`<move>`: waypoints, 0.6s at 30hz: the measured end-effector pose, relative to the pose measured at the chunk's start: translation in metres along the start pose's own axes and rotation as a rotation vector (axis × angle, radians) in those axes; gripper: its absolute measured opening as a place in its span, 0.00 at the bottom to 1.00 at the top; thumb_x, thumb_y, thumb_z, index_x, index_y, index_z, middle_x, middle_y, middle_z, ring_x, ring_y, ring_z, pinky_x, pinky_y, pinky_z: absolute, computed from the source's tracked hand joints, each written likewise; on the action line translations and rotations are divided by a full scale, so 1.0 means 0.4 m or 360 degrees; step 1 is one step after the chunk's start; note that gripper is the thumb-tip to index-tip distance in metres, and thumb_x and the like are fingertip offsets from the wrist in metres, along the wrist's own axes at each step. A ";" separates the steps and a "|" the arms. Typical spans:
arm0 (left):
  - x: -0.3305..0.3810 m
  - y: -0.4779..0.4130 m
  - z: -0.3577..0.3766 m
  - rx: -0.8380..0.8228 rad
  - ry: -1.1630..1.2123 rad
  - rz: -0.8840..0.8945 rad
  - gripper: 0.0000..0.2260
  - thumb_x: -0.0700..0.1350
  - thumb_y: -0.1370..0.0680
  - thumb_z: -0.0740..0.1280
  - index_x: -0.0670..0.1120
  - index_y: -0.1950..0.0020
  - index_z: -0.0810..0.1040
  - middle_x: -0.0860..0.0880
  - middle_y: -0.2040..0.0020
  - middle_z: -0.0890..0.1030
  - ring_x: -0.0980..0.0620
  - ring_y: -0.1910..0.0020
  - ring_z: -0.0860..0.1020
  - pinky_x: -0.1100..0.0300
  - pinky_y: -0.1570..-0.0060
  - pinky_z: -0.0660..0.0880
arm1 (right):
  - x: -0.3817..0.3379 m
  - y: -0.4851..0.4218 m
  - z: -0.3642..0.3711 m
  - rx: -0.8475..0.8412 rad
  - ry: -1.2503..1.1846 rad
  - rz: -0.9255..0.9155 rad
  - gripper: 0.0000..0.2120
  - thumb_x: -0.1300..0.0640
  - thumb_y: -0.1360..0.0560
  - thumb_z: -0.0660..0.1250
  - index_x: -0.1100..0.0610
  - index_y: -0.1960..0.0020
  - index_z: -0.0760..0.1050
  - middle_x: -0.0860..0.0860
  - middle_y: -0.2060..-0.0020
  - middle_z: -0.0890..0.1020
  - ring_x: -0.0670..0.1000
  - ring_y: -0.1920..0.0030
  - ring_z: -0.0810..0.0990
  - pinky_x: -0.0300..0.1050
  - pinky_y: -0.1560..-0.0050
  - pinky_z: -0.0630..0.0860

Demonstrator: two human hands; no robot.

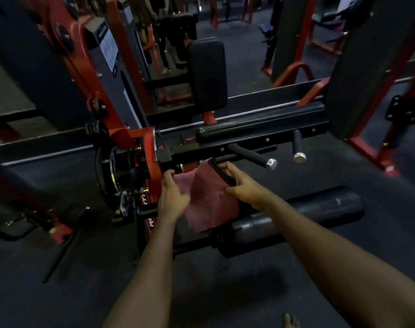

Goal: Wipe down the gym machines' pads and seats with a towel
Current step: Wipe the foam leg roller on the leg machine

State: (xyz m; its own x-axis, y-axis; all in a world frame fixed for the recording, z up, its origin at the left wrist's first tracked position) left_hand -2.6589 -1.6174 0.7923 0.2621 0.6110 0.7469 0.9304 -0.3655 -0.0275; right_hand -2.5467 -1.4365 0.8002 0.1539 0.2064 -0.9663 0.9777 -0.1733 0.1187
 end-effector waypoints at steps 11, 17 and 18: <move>0.223 -0.085 -0.064 -0.0933 0.0239 0.0555 0.10 0.39 0.17 0.64 0.45 0.37 0.77 0.51 0.42 0.80 0.56 0.44 0.79 0.59 0.41 0.74 | -0.083 0.030 -0.062 -0.0012 -0.0231 0.0389 0.14 0.62 0.25 0.75 0.58 0.41 0.80 0.56 0.46 0.86 0.55 0.48 0.85 0.50 0.49 0.83; 0.201 -0.160 -0.116 -0.0585 0.0283 0.0358 0.05 0.47 0.17 0.64 0.46 0.44 0.74 0.50 0.49 0.80 0.50 0.47 0.79 0.56 0.46 0.75 | 0.035 0.047 -0.051 0.0344 -0.0310 0.0465 0.06 0.58 0.27 0.76 0.55 0.52 0.82 0.50 0.59 0.85 0.46 0.61 0.83 0.42 0.61 0.76; 0.195 -0.169 -0.128 -0.0505 0.0250 0.0327 0.06 0.49 0.17 0.65 0.48 0.43 0.72 0.51 0.49 0.80 0.49 0.47 0.79 0.53 0.45 0.76 | 0.036 0.040 -0.064 0.0526 -0.0521 0.0371 0.07 0.59 0.26 0.75 0.55 0.49 0.81 0.50 0.58 0.85 0.47 0.60 0.83 0.43 0.60 0.77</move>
State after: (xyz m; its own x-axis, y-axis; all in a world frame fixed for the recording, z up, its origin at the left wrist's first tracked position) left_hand -2.7144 -1.5811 0.8866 0.3691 0.3973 0.8402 0.7311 -0.6823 0.0015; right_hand -2.5251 -1.4115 0.7939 0.2579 -0.1769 -0.9498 0.8172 -0.4845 0.3121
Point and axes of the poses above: each hand's wrist, its own y-axis away from the middle knuckle, its own z-axis out of the palm, x = y × z, the point moved 10 cm from there along -y, towards the middle knuckle
